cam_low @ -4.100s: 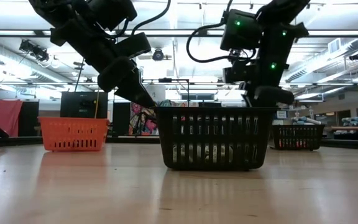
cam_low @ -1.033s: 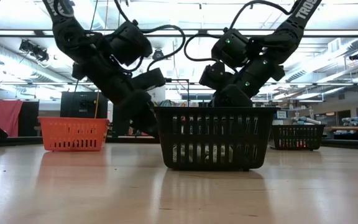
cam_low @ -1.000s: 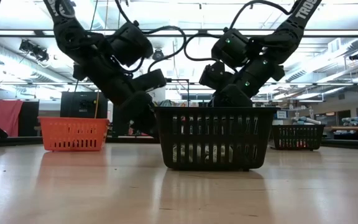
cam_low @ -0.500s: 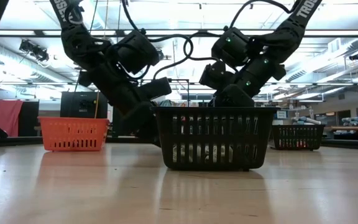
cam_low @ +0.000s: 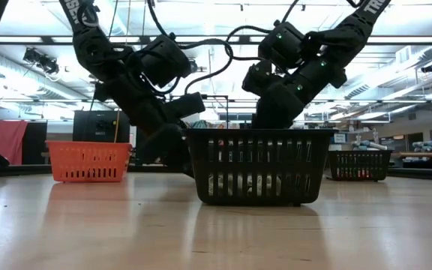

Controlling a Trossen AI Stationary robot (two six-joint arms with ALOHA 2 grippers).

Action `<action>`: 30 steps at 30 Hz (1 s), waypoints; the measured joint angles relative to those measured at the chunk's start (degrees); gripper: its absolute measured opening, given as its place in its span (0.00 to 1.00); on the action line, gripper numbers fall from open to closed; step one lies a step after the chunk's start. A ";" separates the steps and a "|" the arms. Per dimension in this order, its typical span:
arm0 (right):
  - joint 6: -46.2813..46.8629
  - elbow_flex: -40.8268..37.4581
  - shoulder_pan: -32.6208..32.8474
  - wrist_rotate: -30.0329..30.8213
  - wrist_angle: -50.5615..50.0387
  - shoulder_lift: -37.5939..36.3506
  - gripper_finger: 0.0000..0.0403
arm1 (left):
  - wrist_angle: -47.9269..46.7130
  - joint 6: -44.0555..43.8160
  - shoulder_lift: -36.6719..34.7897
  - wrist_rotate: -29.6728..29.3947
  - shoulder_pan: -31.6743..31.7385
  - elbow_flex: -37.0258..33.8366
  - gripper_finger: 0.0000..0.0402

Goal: Sort Halloween decoration
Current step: Put the orange pumpkin toy into the top black bin

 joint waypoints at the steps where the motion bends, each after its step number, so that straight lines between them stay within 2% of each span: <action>1: 1.34 0.00 0.00 -0.17 -0.06 -0.09 0.59 | -0.05 0.85 -0.15 -0.15 0.00 0.14 0.24; 4: 6.83 -0.02 -0.52 0.02 1.88 -0.10 0.59 | 0.99 4.54 -0.49 -2.32 -0.18 1.16 0.24; 9: 15.79 -0.02 -1.71 2.72 6.02 -0.11 0.59 | 4.23 13.97 -0.55 -9.72 -1.24 2.67 0.24; 14: 17.56 -0.02 -2.93 6.86 6.53 -0.17 0.59 | 12.09 25.86 -0.57 -19.20 -2.97 3.07 0.24; 17: 18.17 -0.02 -3.56 7.13 7.49 -0.83 0.58 | 14.55 31.57 -0.58 -23.80 -3.62 3.05 0.24; 30: 19.75 -0.04 -3.89 7.98 10.02 -4.77 0.56 | 19.65 37.18 -0.68 -28.46 -3.82 3.09 0.24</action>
